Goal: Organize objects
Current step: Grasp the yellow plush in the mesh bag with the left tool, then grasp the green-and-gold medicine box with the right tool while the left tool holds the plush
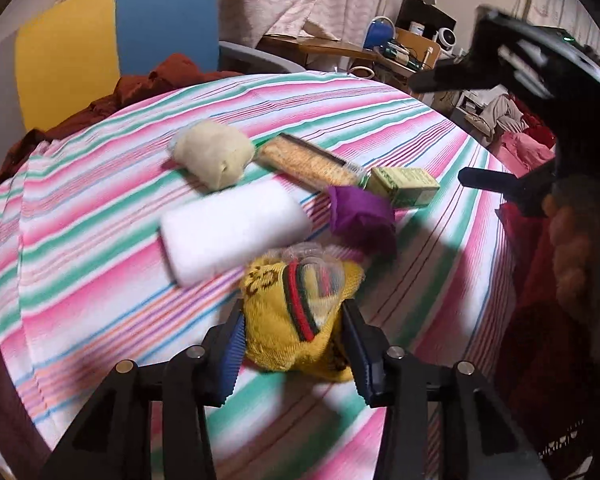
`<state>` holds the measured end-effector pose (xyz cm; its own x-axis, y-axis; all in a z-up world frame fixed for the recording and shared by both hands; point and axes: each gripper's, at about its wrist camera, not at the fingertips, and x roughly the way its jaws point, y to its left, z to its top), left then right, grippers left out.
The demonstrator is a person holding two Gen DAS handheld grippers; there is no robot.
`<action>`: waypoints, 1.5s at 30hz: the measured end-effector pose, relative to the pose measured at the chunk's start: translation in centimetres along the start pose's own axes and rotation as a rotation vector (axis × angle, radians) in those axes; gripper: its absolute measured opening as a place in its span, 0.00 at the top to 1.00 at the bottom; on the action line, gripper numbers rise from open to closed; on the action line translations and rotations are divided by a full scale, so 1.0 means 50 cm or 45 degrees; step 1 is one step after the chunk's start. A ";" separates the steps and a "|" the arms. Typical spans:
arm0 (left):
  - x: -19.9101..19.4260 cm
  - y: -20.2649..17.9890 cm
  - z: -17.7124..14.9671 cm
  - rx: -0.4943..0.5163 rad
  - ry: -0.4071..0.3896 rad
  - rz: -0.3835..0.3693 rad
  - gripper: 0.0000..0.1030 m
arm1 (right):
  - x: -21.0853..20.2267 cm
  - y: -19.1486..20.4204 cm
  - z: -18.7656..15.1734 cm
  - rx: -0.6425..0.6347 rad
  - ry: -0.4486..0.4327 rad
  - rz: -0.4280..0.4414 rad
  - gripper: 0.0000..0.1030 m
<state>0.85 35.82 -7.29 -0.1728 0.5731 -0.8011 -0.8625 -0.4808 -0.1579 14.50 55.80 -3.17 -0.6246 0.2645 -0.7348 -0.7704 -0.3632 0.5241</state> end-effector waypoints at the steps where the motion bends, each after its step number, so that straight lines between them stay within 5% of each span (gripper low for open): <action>1: -0.007 0.003 -0.011 -0.004 -0.001 0.004 0.56 | 0.005 0.003 0.002 -0.008 0.020 -0.025 0.04; 11: -0.053 0.032 -0.092 -0.059 0.033 -0.033 0.56 | 0.101 0.060 0.043 -0.424 0.378 -0.435 0.04; 14: -0.062 0.038 -0.101 -0.079 0.032 -0.037 0.56 | 0.124 0.044 0.053 -0.426 0.432 -0.489 0.04; 19: -0.070 0.046 -0.108 -0.088 0.028 -0.032 0.56 | 0.146 0.027 0.060 -0.366 0.471 -0.448 0.07; 21: -0.070 0.046 -0.108 -0.081 0.023 -0.025 0.57 | 0.158 0.018 0.054 -0.379 0.474 -0.482 0.29; 25: -0.067 0.044 -0.110 -0.049 0.005 -0.006 0.66 | 0.146 0.015 0.049 -0.409 0.437 -0.465 0.29; 34: -0.113 0.041 -0.096 -0.052 -0.095 -0.028 0.67 | 0.017 0.059 0.056 -0.486 0.214 -0.380 0.29; 45: -0.255 0.105 -0.118 -0.209 -0.232 0.053 0.67 | -0.018 0.228 -0.068 -0.676 0.237 -0.020 0.29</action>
<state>1.34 22.05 -1.32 -0.3023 0.6537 -0.6937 -0.7664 -0.5994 -0.2309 6.74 48.39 2.00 -0.5429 0.1289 -0.8298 -0.5792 -0.7729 0.2590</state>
